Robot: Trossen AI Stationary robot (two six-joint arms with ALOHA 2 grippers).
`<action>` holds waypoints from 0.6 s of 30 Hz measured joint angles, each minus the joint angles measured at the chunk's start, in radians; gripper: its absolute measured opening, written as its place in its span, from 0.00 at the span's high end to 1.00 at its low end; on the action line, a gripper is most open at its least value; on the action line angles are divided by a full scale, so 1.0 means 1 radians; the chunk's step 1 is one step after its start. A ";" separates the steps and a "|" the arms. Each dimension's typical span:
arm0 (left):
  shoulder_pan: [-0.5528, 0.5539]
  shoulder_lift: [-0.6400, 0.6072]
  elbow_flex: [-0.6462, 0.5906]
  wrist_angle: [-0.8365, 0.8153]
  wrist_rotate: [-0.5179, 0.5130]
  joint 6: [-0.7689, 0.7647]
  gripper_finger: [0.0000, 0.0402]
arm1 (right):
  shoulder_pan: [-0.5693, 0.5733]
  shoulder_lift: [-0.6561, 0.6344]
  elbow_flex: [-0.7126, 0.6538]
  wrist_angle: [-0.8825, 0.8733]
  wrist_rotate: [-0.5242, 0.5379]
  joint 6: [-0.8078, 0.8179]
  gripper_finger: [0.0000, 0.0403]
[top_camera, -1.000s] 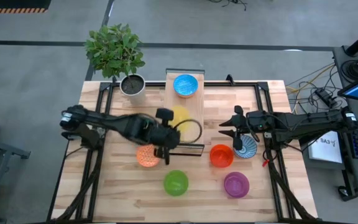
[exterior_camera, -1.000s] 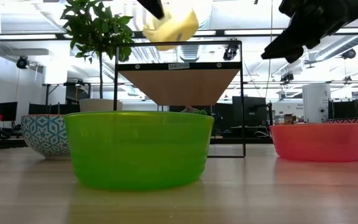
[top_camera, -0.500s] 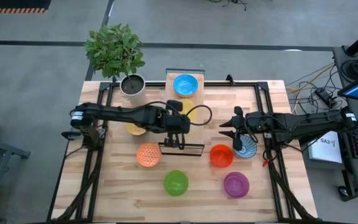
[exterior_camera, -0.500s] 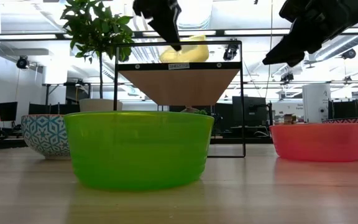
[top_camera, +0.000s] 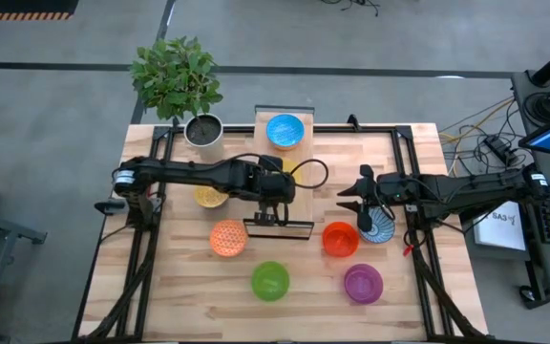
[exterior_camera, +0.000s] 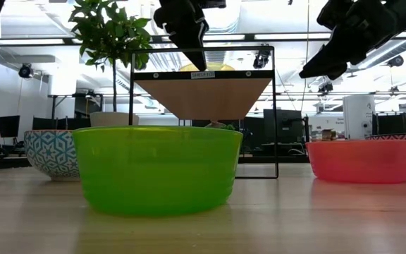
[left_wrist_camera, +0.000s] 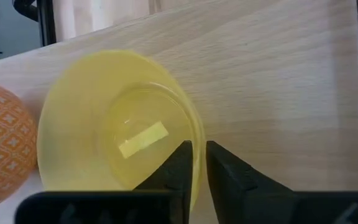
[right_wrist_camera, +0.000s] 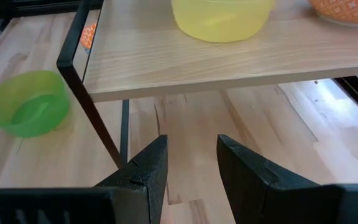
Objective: Place and stack bowls onto a shelf
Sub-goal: Put the yellow bowl on the shelf, then stack the blue patterned bowl on top of the light blue bowl on the shelf
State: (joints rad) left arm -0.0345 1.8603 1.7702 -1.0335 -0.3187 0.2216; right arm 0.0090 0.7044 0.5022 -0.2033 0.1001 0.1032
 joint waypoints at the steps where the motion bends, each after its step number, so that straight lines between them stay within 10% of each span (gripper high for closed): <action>1: 0.000 0.000 0.000 -0.002 0.000 -0.002 0.90 | 0.000 0.000 0.000 0.000 0.002 0.000 0.68; 18: 0.000 -0.068 0.000 -0.014 0.110 0.032 0.64 | 0.000 0.001 0.009 0.006 0.006 0.128 0.68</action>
State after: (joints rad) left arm -0.0345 1.7924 1.7702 -1.0472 -0.2085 0.2532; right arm 0.0090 0.7052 0.5114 -0.1975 0.1060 0.2313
